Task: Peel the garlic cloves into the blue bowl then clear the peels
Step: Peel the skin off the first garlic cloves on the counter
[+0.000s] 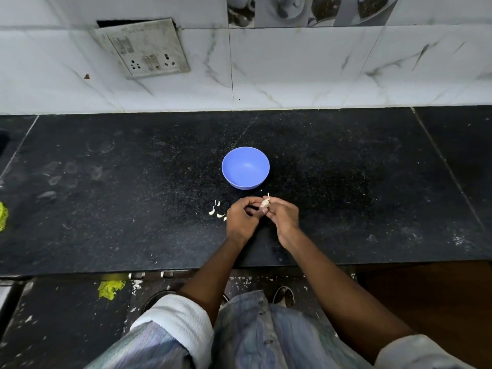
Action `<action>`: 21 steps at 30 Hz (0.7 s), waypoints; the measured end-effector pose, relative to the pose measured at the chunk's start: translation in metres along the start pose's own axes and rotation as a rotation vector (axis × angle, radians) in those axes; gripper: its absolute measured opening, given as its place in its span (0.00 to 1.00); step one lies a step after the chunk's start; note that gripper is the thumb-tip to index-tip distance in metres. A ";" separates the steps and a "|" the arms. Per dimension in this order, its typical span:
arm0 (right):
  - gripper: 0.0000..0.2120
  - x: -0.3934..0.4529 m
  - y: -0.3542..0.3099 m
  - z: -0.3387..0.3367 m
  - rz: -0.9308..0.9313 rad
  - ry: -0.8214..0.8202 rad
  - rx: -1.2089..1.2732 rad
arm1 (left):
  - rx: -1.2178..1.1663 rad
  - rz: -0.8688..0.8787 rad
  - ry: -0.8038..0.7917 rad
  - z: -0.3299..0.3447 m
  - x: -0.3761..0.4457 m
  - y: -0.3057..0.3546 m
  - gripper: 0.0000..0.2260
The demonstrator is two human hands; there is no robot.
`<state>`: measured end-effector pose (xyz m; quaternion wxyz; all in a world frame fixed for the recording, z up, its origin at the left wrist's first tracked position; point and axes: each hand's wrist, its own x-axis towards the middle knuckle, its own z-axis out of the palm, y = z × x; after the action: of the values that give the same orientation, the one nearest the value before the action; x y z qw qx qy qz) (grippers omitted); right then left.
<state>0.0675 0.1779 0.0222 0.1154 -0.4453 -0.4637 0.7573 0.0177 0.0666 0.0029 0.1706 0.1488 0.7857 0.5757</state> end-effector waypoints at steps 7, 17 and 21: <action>0.07 -0.012 0.011 0.009 -0.023 -0.172 -0.064 | -0.188 -0.150 0.075 -0.026 -0.009 -0.011 0.09; 0.06 -0.018 0.021 0.026 -0.064 -0.271 -0.187 | -0.287 -0.312 0.179 -0.046 -0.014 -0.019 0.07; 0.06 -0.019 0.024 0.030 -0.069 -0.245 -0.206 | -0.218 -0.329 0.236 -0.043 -0.013 -0.025 0.04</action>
<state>0.0608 0.1350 0.0189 0.0378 -0.3428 -0.5647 0.7498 0.0094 0.0173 -0.0078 0.1839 -0.0691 0.7470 0.6352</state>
